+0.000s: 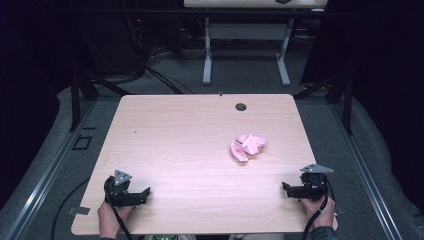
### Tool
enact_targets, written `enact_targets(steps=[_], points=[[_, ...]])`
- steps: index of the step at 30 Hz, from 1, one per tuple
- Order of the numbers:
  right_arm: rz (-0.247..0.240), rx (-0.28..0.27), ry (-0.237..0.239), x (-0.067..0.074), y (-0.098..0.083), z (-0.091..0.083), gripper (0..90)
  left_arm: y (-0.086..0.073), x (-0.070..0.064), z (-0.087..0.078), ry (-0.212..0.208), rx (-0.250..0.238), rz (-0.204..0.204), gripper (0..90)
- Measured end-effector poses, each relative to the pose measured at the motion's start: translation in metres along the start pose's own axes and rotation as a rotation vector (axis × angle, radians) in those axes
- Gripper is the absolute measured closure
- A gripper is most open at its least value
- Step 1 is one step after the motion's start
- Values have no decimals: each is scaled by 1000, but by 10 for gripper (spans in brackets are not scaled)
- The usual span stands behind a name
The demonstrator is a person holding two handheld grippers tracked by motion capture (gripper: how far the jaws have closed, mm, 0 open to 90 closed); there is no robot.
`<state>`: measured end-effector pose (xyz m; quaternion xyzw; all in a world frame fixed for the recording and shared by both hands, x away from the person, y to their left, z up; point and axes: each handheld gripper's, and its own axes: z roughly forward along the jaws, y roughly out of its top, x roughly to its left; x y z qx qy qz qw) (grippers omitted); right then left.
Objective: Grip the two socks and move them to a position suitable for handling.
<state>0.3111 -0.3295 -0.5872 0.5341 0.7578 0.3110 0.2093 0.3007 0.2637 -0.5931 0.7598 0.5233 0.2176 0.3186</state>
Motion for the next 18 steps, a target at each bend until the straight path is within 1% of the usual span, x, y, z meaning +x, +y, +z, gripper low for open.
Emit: enact_targets(steps=[2, 4, 5, 6, 7, 8, 9, 10, 11, 12, 13, 14, 15, 16, 17, 18], points=[[10, 18, 7, -1, 2, -1, 19, 0, 0, 0, 0, 3, 0, 0], [13, 21, 16, -1, 4, -2, 19, 0, 0, 0, 0, 3, -1, 0], [24, 15, 30, 0, 8, -5, 20, 0, 0, 0, 1, 0, -2, 0], [19, -4, 39, 4, 16, -10, 23, 0, 0, 0, 0, 2, -1, 0], [19, -4, 39, 4, 16, -10, 23, 0, 0, 0, 0, 2, -1, 0], [5, -18, 66, 11, 29, -15, 26, 0, 0, 0, 1, 0, -2, 0], [5, -18, 66, 11, 29, -15, 26, 0, 0, 0, 1, 0, -2, 0], [-6, -34, 96, 20, 43, -17, 33, 0, 0, 0, 1, 1, -3, 0], [-16, -35, 110, 25, 52, -18, 41, 1, 0, 0, 1, 1, -3, 0], [-25, -42, 123, 29, 58, -17, 47, 0, 0, 1, 2, 0, -3, 0], [-25, -42, 123, 29, 58, -17, 47, 0, 0, 1, 2, 1, -3, 0], [-64, -50, 150, 43, 78, -13, 70, 1, 0, 1, 2, 0, -2, 0], [-64, -50, 150, 43, 78, -13, 70, 1, 0, 1, 2, 0, -2, 0], [-102, -55, 176, 56, 96, -5, 109, 1, 0, 1, 2, 1, -1, 0], [-102, -55, 176, 56, 96, -5, 109, 1, 0, 1, 2, 1, -1, 0], [-125, -51, 205, 66, 114, 7, 148, 1, 0, 1, 2, 1, -1, 0]])
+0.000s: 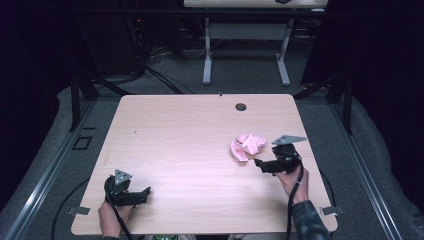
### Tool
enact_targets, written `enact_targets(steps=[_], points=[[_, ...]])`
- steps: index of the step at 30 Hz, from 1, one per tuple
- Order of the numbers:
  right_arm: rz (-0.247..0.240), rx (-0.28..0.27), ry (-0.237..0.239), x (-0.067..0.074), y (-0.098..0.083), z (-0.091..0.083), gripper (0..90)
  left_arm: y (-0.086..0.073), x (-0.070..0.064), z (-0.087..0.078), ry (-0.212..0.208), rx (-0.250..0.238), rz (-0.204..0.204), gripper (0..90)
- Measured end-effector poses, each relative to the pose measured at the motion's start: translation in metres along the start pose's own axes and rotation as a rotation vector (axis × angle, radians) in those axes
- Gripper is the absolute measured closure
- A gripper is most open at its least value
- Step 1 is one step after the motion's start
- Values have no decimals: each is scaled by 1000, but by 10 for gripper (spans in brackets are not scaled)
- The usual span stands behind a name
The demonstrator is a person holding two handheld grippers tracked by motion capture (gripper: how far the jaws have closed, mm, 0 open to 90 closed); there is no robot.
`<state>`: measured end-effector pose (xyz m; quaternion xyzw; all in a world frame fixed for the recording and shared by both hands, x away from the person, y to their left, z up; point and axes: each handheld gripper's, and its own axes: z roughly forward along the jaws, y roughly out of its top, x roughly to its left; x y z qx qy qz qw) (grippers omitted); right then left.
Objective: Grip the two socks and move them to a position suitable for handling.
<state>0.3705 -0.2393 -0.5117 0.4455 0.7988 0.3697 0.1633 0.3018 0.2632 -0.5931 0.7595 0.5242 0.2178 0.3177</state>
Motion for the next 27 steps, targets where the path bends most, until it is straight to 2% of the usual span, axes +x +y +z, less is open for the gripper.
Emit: enact_targets(steps=[2, 3, 4, 5, 6, 7, 8, 10, 11, 12, 13, 15, 16, 18, 20, 21, 23, 24, 25, 26, 27], points=[[-9, 22, 6, 4, 14, 16, 179, 0, 0, 0, 1, 0, 2, 0], [-9, 22, 6, 4, 14, 16, 179, 0, 0, 0, 1, 0, 2, 1], [-7, 32, 10, 7, 26, 34, 240, 0, 0, 0, 1, -1, 1, 1], [-7, 32, 10, 7, 26, 34, 240, 0, 0, 0, 1, -1, 1, 0], [-8, 65, 20, 11, 36, 52, 271, 0, 0, 0, 1, -1, 1, 0], [-8, 65, 20, 11, 36, 52, 271, 0, 0, 0, 1, -1, 2, 0], [-23, 84, 1, 17, 43, 67, 348, 0, 0, 0, 1, -1, 2, 0], [-34, 102, -28, 20, 44, 80, 436, 0, 0, 0, 1, -1, 1, 1], [-34, 102, -28, 20, 44, 80, 436, 0, 0, 0, 1, -1, 1, 1], [-11, 169, -28, 18, 40, 97, 578, 0, 0, 0, 2, -1, 1, 1], [-11, 169, -28, 18, 40, 97, 578, 0, 0, 0, 2, -1, 1, 1], [-14, 199, -27, 17, 33, 106, 747, 0, 0, 0, 2, -1, 1, 1], [-25, 197, -5, 17, 26, 107, 835, 0, 0, 0, 3, -1, -1, 1], [-18, 191, 13, 18, 25, 105, 849, 0, 0, 0, 4, -1, -3, 1], [-41, 172, 53, 22, 27, 89, 858, 0, 0, 0, 4, -1, -2, 2], [-54, 139, 76, 26, 29, 79, 860, 0, 0, 0, 5, -1, -1, 3], [-110, 110, 147, 37, 36, 56, 860, 0, 0, 0, 5, -1, -2, 2], [-209, 146, 226, 52, 41, 40, 856, 0, 0, 0, 5, -1, -3, 2], [-209, 146, 226, 52, 41, 40, 856, 0, 0, 0, 5, -1, -3, 2], [-245, 164, 242, 58, 41, 36, 854, 0, 0, 0, 5, -1, -2, 2], [-288, 204, 286, 68, 40, 35, 847, 0, 0, 0, 5, -1, -2, 3]])
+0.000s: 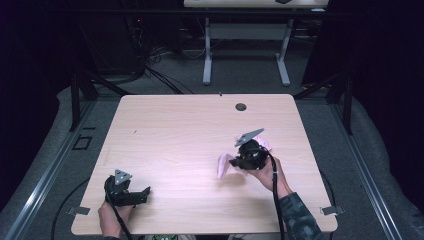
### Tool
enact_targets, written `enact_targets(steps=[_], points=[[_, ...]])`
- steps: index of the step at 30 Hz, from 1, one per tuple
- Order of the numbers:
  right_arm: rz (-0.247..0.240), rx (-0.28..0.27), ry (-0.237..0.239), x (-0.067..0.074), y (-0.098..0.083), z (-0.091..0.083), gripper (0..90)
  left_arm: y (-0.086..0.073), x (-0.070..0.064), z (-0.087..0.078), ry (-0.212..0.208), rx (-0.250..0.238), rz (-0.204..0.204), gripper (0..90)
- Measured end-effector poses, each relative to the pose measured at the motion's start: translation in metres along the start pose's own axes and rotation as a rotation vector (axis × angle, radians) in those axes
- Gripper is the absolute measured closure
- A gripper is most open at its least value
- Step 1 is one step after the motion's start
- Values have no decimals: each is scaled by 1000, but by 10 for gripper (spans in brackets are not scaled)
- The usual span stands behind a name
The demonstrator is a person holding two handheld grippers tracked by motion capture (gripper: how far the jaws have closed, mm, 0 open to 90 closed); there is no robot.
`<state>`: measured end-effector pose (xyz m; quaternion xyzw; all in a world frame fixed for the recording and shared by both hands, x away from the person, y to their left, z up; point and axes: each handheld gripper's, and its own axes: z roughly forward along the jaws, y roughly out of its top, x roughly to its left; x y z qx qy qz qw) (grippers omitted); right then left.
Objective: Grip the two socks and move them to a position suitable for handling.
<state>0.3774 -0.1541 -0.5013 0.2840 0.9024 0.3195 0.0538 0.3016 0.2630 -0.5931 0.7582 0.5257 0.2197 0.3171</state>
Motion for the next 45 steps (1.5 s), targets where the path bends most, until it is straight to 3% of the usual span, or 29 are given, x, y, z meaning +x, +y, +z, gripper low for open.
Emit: enact_targets(steps=[1, 2, 3, 4, 5, 7, 10, 11, 14, 16, 17, 19, 22, 25, 26, 27, 28, 29, 33, 35, 36, 38, 39, 41, 43, 44, 45], points=[[-56, 63, 51, 10, -3, 13, 794, 0, 0, 0, 0, 0, 0, 3], [-56, 63, 51, 10, -3, 13, 794, 0, 0, 0, 0, 0, 0, 3], [-62, 85, 65, 11, -5, 22, 734, 0, 0, 0, 1, 0, 0, 3], [-64, 123, 61, 12, -9, 33, 596, 0, 0, 0, 1, 0, -1, 2], [-45, 130, 55, 10, -12, 40, 516, 0, 0, 0, 1, 0, -1, 3], [10, 60, 65, 4, -17, 40, 350, 0, 0, 0, 1, 0, -1, 2], [75, -37, 32, -3, -24, 18, 229, 0, 0, 0, 0, 1, -1, 2], [98, -73, -3, -5, -31, 1, 207, 0, 0, 0, 0, 1, 0, 1], [150, -113, -43, -7, -47, -19, 207, 2, 0, -1, -5, 6, 3, 2], [192, -124, -60, -6, -64, -32, 210, 18, -8, -12, -39, -38, 13, 2], [192, -124, -60, -6, -64, -32, 210, 18, -8, -12, -39, -38, 13, 3], [228, -130, -84, -4, -81, -38, 217, 39, -20, -21, -89, -64, 57, 3], [308, -155, -103, -5, -103, -45, 219, 75, -49, -22, -161, -59, 182, 3], [403, -211, -127, -8, -126, -51, 217, 105, -81, -12, -234, -28, 297, 25], [403, -211, -127, -8, -126, -51, 217, 111, -90, -9, -245, -15, 330, 25], [424, -221, -134, -7, -135, -51, 216, 125, -114, 2, -304, 13, 412, 54], [424, -221, -134, -7, -135, -51, 216, 125, -114, 2, -304, 13, 412, 79], [427, -221, -135, -7, -138, -51, 217, 130, -125, 7, -317, 20, 442, 79], [450, -220, -130, -6, -148, -49, 227, 148, -160, 30, -431, 103, 557, 212], [455, -222, -131, -5, -151, -49, 237, 152, -171, 42, -480, 143, 573, 315], [455, -222, -131, -5, -151, -49, 237, 154, -175, 48, -507, 164, 581, 315], [462, -233, -135, -3, -154, -49, 246, 154, -180, 57, -520, 182, 575, 424], [461, -227, -129, -3, -155, -49, 246, 153, -182, 67, -571, 213, 568, 460], [466, -223, -131, -3, -156, -48, 249, 152, -182, 70, -560, 216, 556, 501], [470, -224, -128, -2, -158, -47, 251, 149, -182, 73, -577, 224, 534, 590], [472, -222, -131, 0, -158, -46, 260, 147, -181, 74, -573, 228, 517, 691], [472, -222, -131, 0, -158, -46, 260, 147, -181, 74, -573, 228, 517, 709]])
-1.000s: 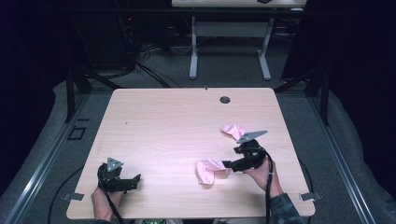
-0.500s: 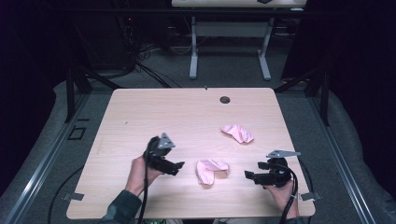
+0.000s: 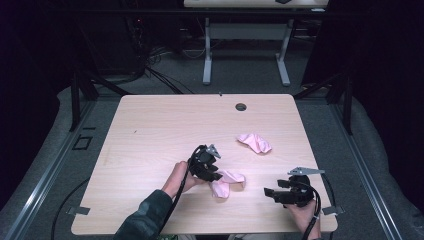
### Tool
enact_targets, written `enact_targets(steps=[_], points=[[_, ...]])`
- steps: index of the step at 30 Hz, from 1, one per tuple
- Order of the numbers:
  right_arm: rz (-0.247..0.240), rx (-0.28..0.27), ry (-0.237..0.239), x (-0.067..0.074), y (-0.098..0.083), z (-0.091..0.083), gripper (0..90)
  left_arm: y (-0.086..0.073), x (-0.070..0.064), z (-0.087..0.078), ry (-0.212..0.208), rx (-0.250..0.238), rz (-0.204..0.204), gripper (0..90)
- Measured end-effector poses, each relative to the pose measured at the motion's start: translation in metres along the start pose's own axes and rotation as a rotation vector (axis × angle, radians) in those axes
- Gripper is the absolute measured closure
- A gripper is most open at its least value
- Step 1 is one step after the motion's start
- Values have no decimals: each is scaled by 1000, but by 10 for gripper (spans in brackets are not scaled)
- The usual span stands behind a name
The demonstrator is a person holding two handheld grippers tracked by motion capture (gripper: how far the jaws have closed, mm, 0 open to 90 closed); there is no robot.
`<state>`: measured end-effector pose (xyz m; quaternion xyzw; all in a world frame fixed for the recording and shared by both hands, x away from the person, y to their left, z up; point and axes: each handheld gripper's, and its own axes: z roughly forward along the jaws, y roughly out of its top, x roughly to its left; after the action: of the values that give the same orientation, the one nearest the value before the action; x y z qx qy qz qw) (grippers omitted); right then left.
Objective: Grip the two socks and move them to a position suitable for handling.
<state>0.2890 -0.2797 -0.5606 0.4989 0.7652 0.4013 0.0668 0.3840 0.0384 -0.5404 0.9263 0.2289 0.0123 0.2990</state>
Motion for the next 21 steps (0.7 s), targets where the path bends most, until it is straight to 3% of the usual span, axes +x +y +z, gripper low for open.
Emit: enact_targets(steps=[1, 2, 6, 7, 11, 12, 14, 15, 16, 21], points=[[-4, 5, 3, 0, 0, 0, 260, -2, 0, 1, -2, -6, -12, 709], [-12, 15, -2, 3, -1, 2, 263, -4, -1, 1, 5, -14, -20, 789], [-19, 28, -12, 7, 0, 6, 269, -11, -2, 2, 6, -45, -68, 872], [-20, 27, -14, 9, 0, 7, 270, -16, -4, 3, 22, -54, -98, 875], [-20, 30, -23, 12, 1, 7, 273, -25, -8, 3, 61, -60, -139, 880], [-20, 26, -18, 16, 3, 7, 275, -32, -11, 1, 81, -92, -212, 881], [-21, 20, -13, 18, 4, 7, 277, -36, -12, 0, 95, -104, -227, 881], [-23, 20, -4, 21, 5, 7, 277, -39, -15, -2, 112, -115, -253, 881], [-42, 20, 7, 28, 9, 11, 287, -44, -18, -3, 126, -126, -280, 880], [-103, 51, 26, 47, 20, 29, 306, -53, -24, -7, 133, -132, -334, 874]])
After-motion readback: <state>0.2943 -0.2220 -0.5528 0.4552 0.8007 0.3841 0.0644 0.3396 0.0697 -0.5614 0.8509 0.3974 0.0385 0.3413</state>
